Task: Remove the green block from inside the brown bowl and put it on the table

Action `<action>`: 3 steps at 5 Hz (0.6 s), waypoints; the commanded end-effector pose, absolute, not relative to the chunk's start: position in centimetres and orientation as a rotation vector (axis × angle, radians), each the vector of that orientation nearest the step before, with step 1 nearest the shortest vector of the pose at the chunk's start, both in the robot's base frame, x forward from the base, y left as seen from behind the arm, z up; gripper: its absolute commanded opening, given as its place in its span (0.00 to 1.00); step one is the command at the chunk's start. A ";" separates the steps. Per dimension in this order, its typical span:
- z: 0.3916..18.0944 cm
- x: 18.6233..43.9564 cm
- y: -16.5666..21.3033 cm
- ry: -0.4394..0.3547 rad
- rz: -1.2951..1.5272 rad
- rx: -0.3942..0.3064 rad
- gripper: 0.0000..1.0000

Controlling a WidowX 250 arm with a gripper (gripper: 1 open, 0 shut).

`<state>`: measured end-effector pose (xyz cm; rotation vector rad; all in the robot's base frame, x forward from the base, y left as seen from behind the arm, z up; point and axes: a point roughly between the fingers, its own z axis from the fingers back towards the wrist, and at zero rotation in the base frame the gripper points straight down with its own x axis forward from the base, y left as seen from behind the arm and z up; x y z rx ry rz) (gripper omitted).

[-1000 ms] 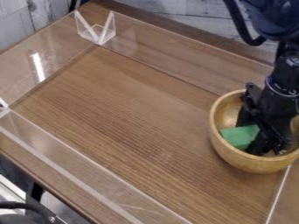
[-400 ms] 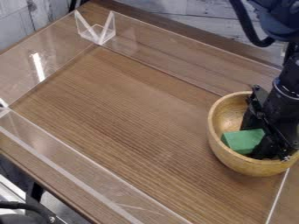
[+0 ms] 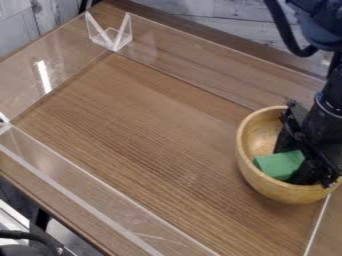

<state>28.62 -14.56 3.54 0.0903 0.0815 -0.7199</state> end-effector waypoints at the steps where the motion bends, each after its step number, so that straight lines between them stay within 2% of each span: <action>1: 6.9 28.8 -16.7 -0.017 -0.740 0.073 0.00; 3: 7.5 28.7 -17.2 -0.011 -0.600 0.074 0.00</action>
